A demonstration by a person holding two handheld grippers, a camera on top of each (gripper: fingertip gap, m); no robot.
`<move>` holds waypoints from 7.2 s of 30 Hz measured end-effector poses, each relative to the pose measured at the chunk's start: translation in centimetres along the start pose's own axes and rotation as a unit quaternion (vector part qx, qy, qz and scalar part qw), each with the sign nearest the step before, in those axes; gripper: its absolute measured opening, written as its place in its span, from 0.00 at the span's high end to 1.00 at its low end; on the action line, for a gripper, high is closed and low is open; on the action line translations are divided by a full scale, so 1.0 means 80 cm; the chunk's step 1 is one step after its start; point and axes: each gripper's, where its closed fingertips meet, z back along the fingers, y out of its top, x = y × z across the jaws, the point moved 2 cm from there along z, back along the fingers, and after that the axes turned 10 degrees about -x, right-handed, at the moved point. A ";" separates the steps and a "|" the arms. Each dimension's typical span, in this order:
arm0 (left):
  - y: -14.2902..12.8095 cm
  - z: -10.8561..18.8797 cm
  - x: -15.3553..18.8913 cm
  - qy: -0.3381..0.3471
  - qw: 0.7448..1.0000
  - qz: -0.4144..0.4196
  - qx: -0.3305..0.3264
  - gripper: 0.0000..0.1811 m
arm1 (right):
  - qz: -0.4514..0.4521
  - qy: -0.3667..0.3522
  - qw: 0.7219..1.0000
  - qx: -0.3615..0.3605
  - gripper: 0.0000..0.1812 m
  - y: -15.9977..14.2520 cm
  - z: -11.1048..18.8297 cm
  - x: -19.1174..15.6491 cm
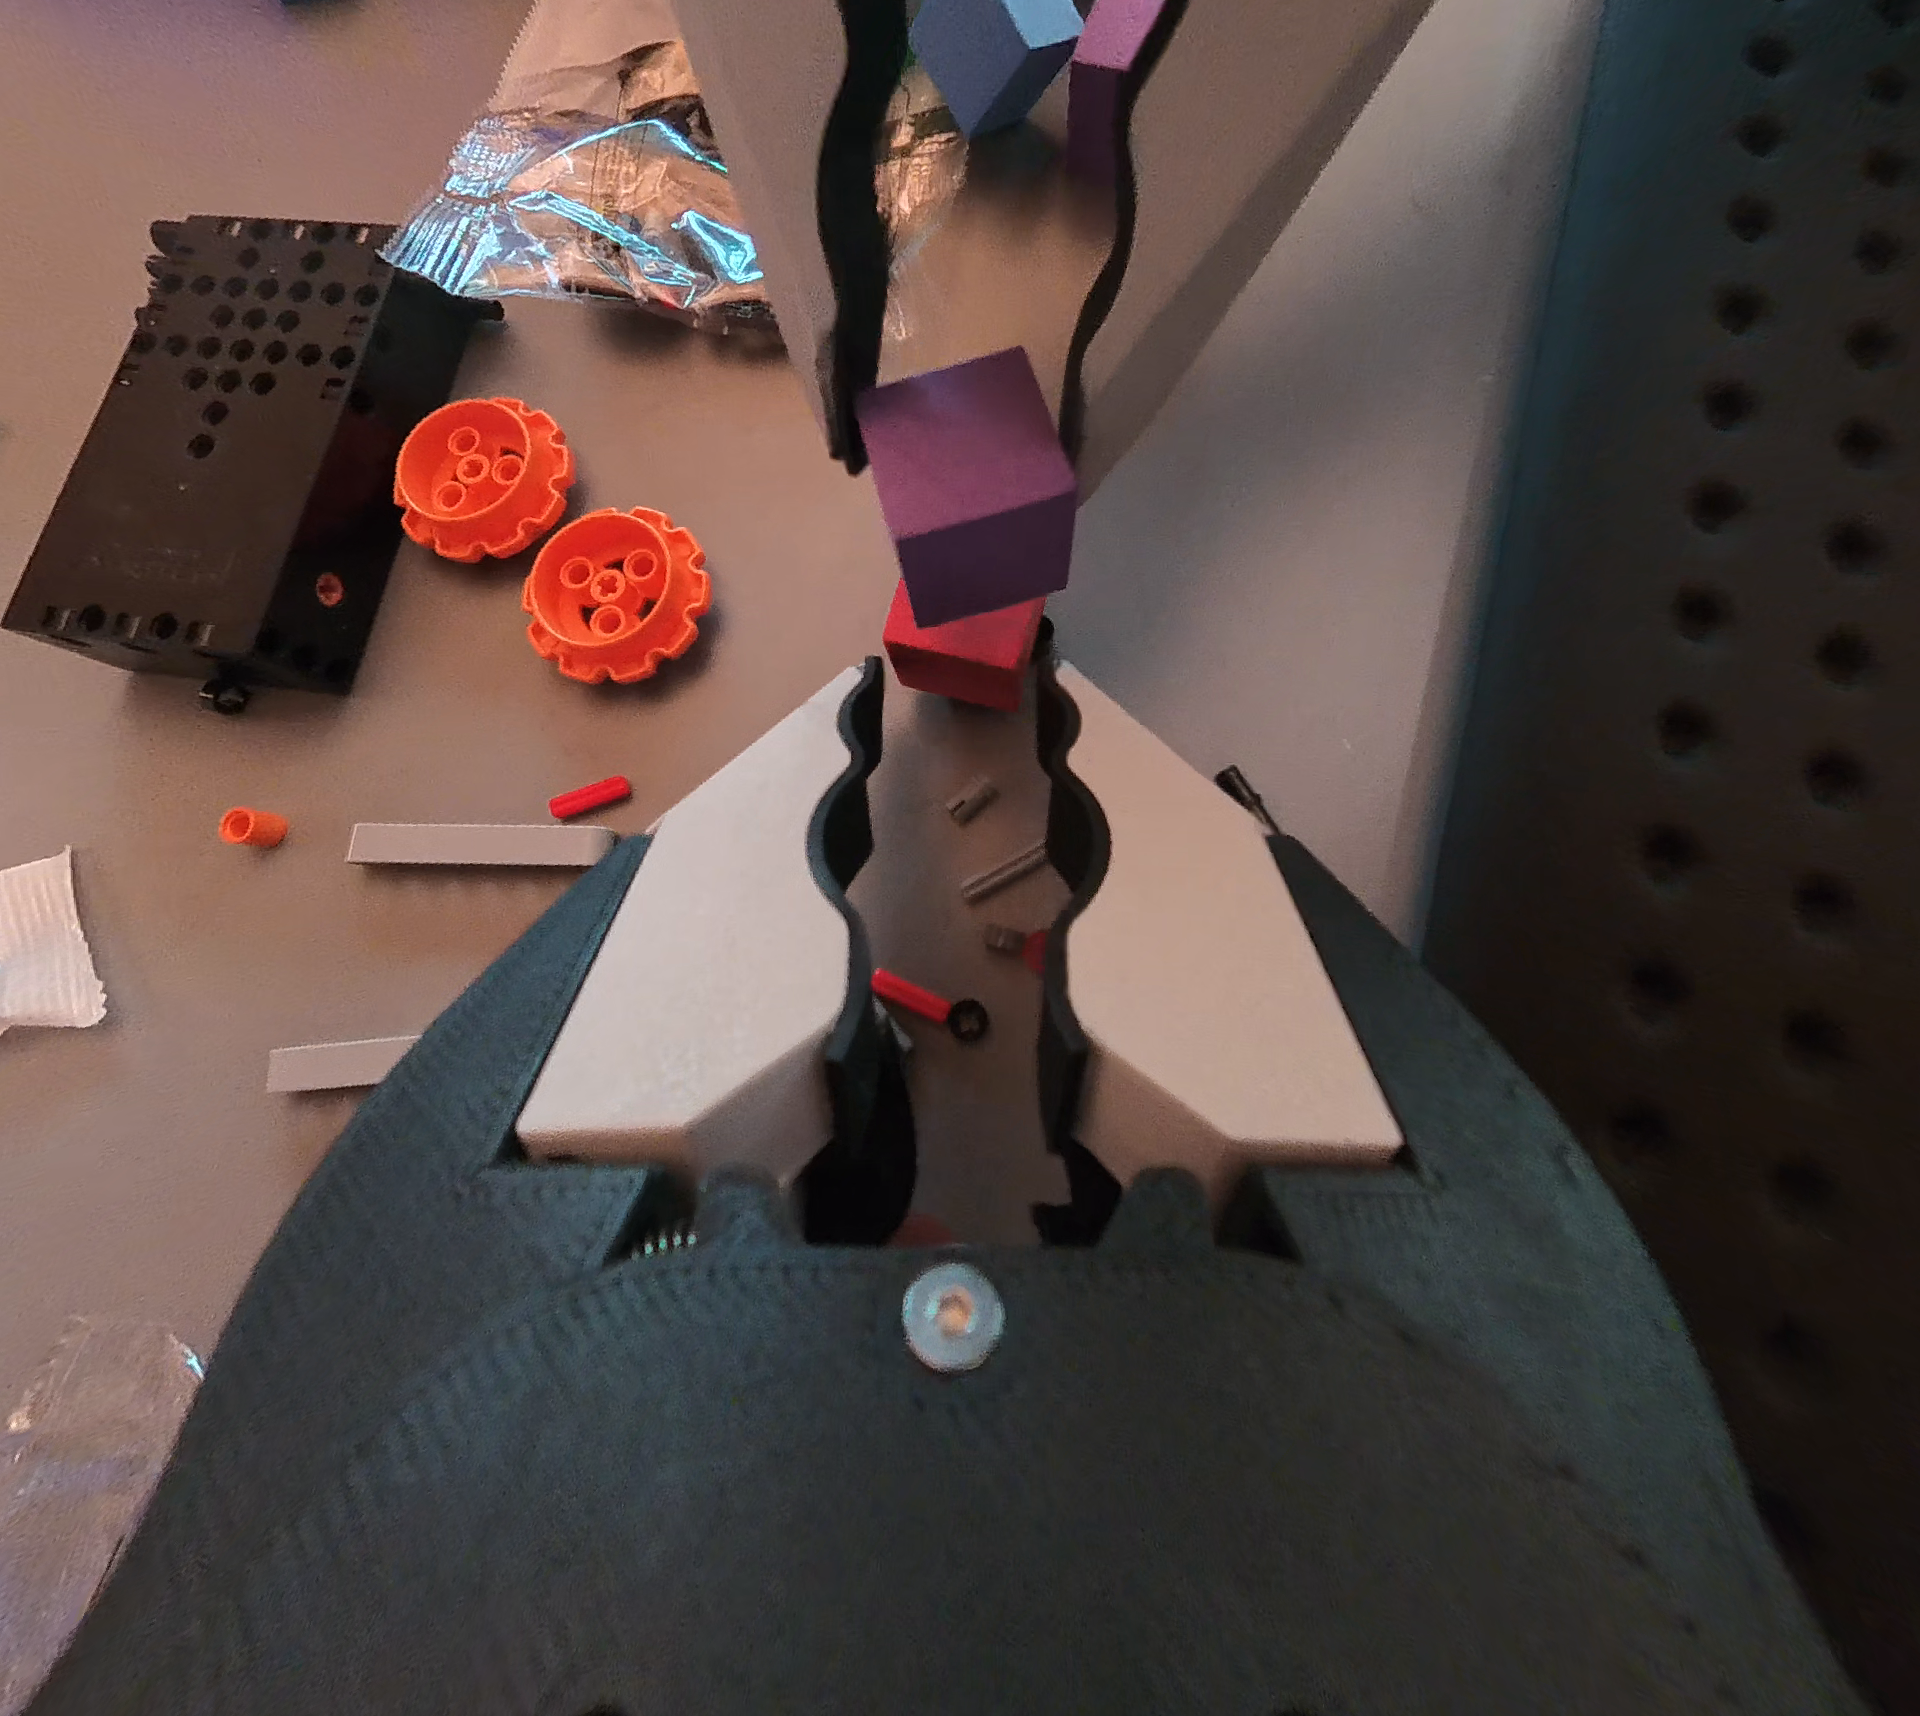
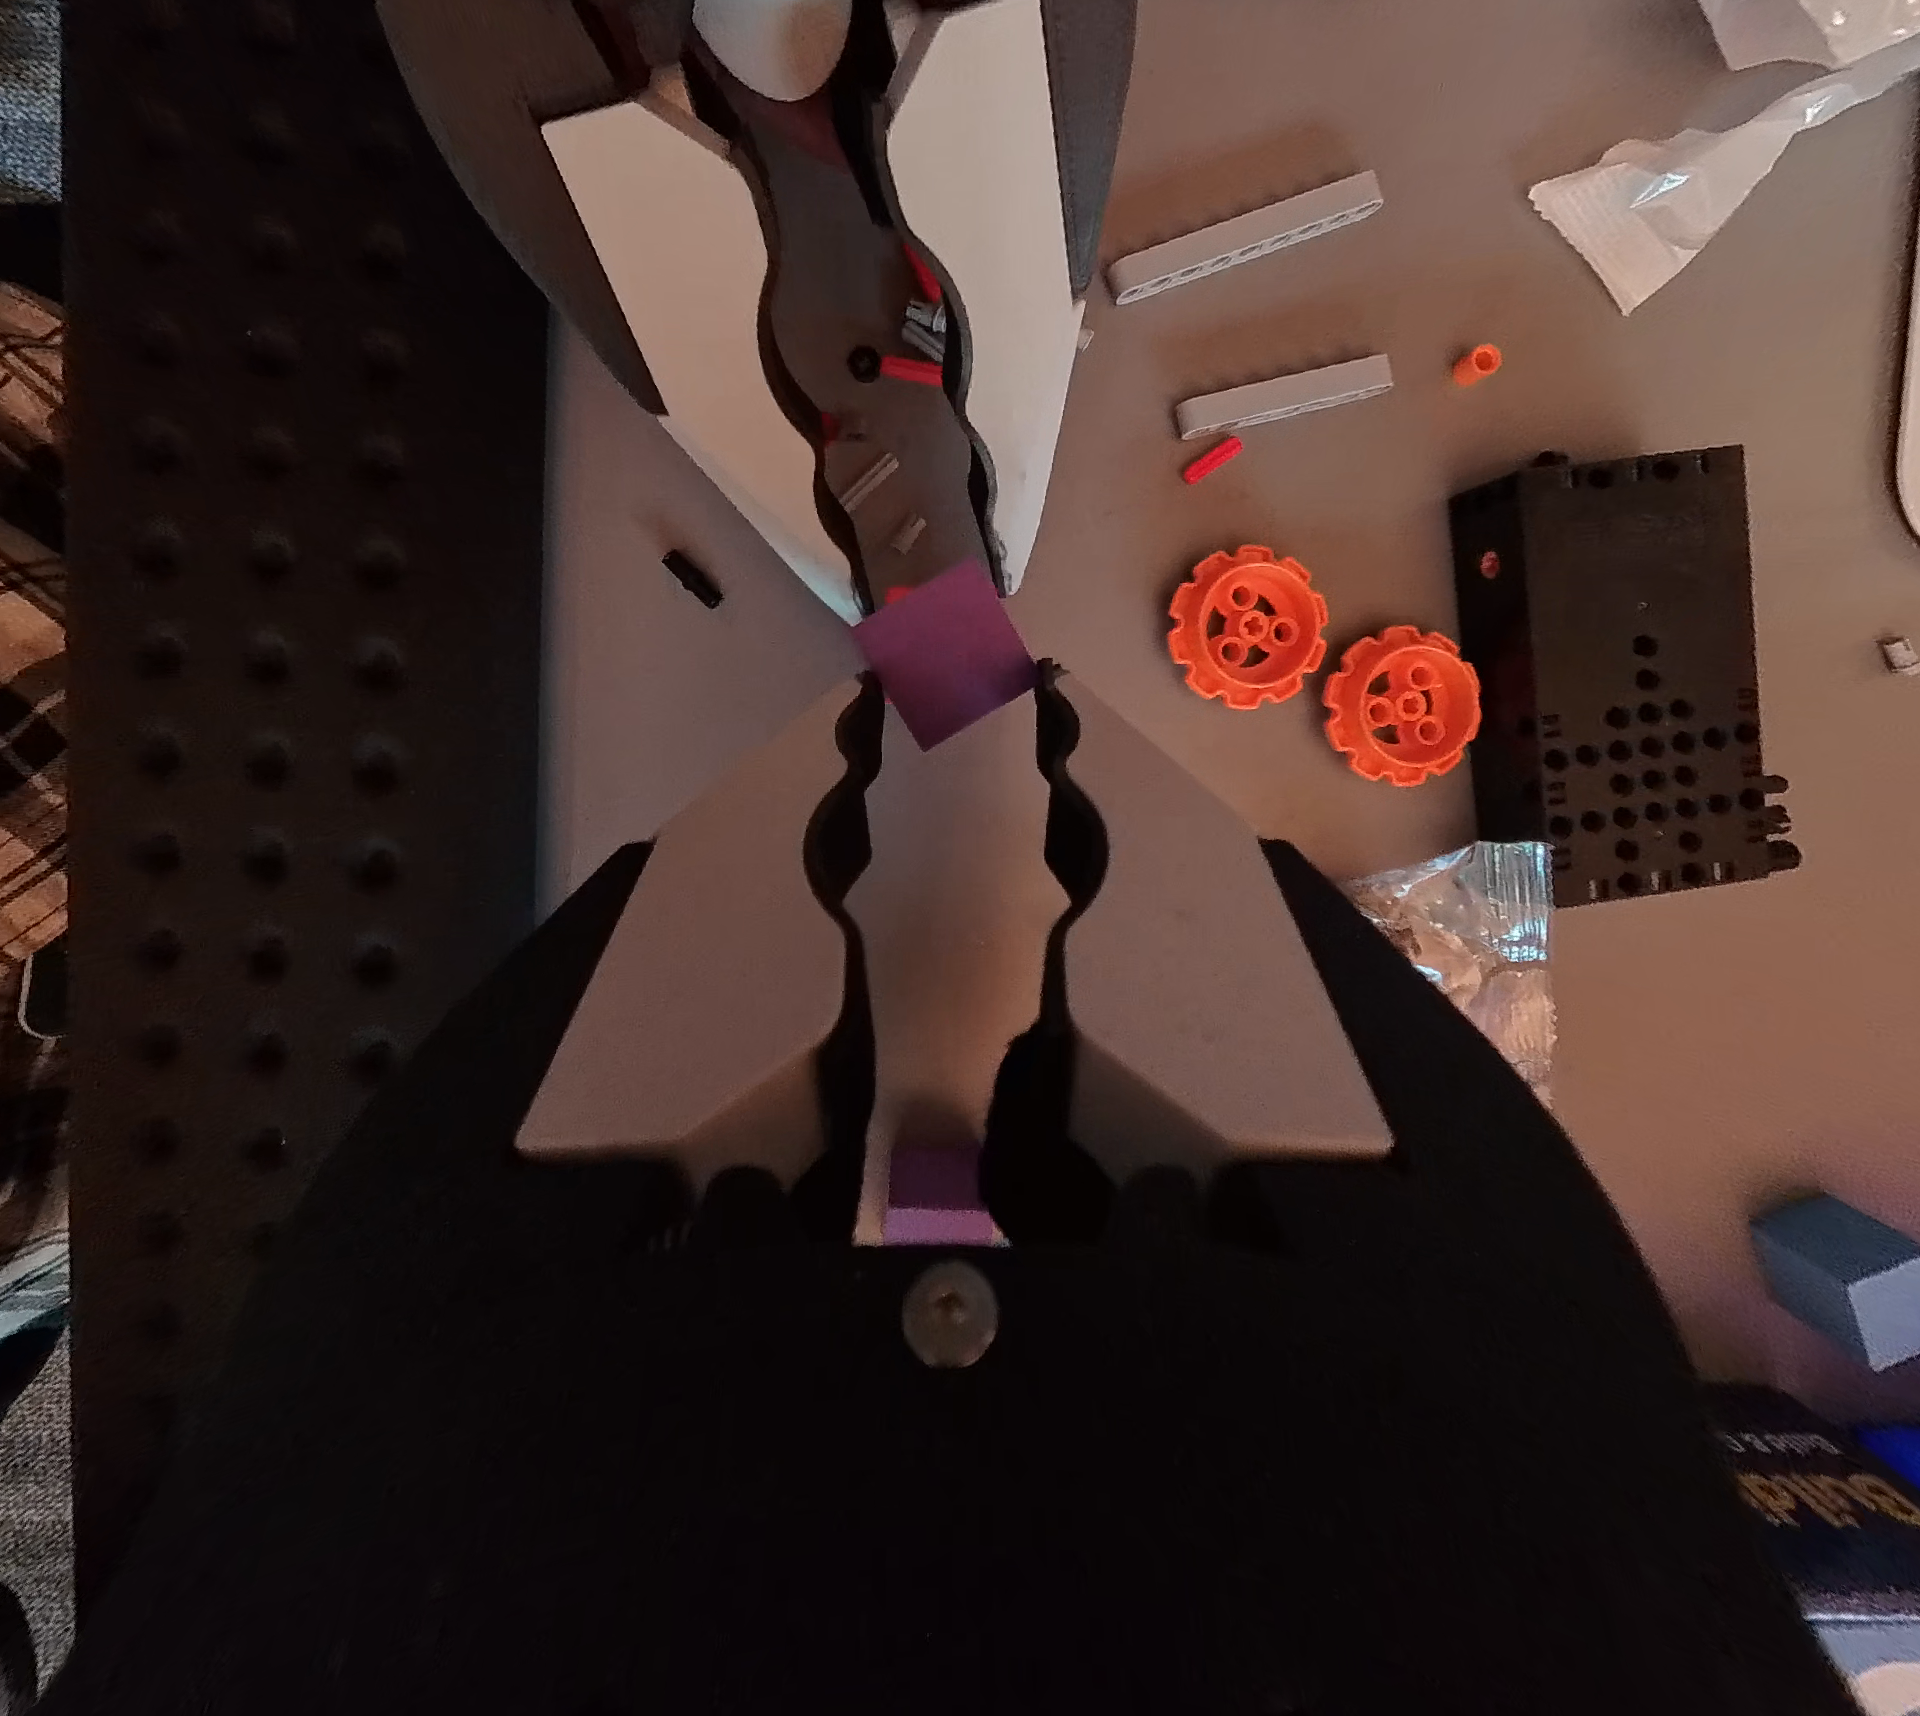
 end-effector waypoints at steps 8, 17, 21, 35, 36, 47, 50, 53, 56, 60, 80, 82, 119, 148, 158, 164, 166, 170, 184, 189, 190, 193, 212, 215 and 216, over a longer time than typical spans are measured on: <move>0.000 0.003 -0.001 0.000 1.000 0.004 0.005 0.84 | 0.001 0.000 1.000 -0.021 0.84 -0.002 -0.010 0.000; 0.001 0.008 -0.003 0.003 1.000 0.005 0.012 0.82 | -0.020 -0.024 0.999 -0.010 0.76 -0.020 0.017 0.004; 0.007 0.015 -0.002 0.010 1.000 0.001 0.024 0.78 | -0.061 -0.049 0.996 -0.043 0.73 -0.079 0.038 0.008; 0.030 0.020 0.003 0.026 0.999 -0.017 0.033 0.81 | -0.076 -0.039 0.993 -0.085 0.80 -0.152 0.034 -0.015; 0.029 0.019 0.003 0.026 0.999 -0.018 0.030 0.83 | -0.075 -0.037 0.993 -0.089 0.79 -0.154 0.034 -0.016; 0.030 0.032 0.001 -0.022 0.998 -0.058 0.014 0.85 | -0.083 -0.026 0.992 -0.097 0.79 -0.168 0.021 -0.017; 0.027 0.028 0.001 -0.038 0.997 -0.068 0.009 0.85 | -0.081 -0.024 0.992 -0.098 0.79 -0.168 0.018 -0.016; 0.027 0.027 0.001 -0.052 0.996 -0.075 0.012 0.85 | -0.079 -0.025 0.991 -0.110 0.79 -0.172 0.014 -0.014; 0.025 0.024 0.003 -0.062 0.995 -0.080 0.009 0.83 | -0.079 -0.021 0.990 -0.118 0.85 -0.175 0.008 -0.012; 0.022 0.022 0.000 -0.056 0.995 -0.077 0.013 0.81 | -0.077 -0.012 0.992 -0.102 0.86 -0.169 0.013 -0.014; 0.025 0.021 -0.007 -0.048 0.996 -0.071 0.020 0.86 | -0.048 -0.010 0.999 -0.020 0.86 -0.105 0.043 -0.018; 0.024 0.021 -0.009 -0.044 0.996 -0.069 0.019 0.84 | -0.045 -0.014 0.999 -0.009 0.86 -0.097 0.047 -0.016; 0.022 0.031 -0.016 -0.031 0.997 -0.048 0.053 0.79 | -0.014 -0.032 0.998 -0.053 0.79 -0.020 0.044 0.016; 0.037 0.039 -0.014 -0.030 0.995 -0.049 0.086 0.83 | -0.019 -0.053 0.996 -0.065 0.87 -0.070 0.082 0.028; 0.037 0.035 -0.011 -0.031 0.995 -0.051 0.082 0.82 | 0.027 -0.035 0.998 -0.040 0.87 -0.001 0.083 0.016; 0.038 0.037 -0.012 -0.031 0.994 -0.048 0.090 0.83 | 0.049 -0.019 0.996 -0.069 0.87 0.021 0.065 0.010; 0.037 0.036 -0.012 -0.032 0.994 -0.049 0.088 0.82 | 0.053 -0.019 0.995 -0.078 0.87 0.024 0.061 0.010; 0.038 0.036 -0.013 -0.031 0.994 -0.048 0.090 0.83 | 0.057 -0.023 0.993 -0.101 0.87 0.024 0.057 0.010; 0.038 0.041 -0.014 -0.030 0.994 -0.046 0.097 0.80 | 0.047 -0.049 0.993 -0.096 0.81 0.015 0.076 0.012; 0.038 0.047 -0.014 -0.029 0.993 -0.045 0.102 0.79 | -0.007 -0.066 0.991 -0.120 0.80 -0.043 0.090 0.034; 0.038 0.047 -0.015 -0.029 0.993 -0.045 0.103 0.79 | -0.024 -0.070 0.988 -0.137 0.79 -0.063 0.088 0.041; 0.039 0.048 -0.015 -0.028 0.993 -0.045 0.104 0.79 | -0.073 -0.073 0.976 -0.190 0.79 -0.123 0.073 0.062; 0.039 0.049 -0.018 -0.027 0.993 -0.040 0.108 0.78 | -0.155 -0.079 0.953 -0.246 0.79 -0.190 0.021 0.101; 0.039 0.050 -0.018 -0.025 0.993 -0.041 0.108 0.78 | -0.157 -0.092 0.950 -0.254 0.77 -0.192 0.018 0.110; 0.039 0.050 -0.018 -0.026 0.993 -0.040 0.109 0.78 | -0.157 -0.095 0.949 -0.256 0.77 -0.192 0.017 0.112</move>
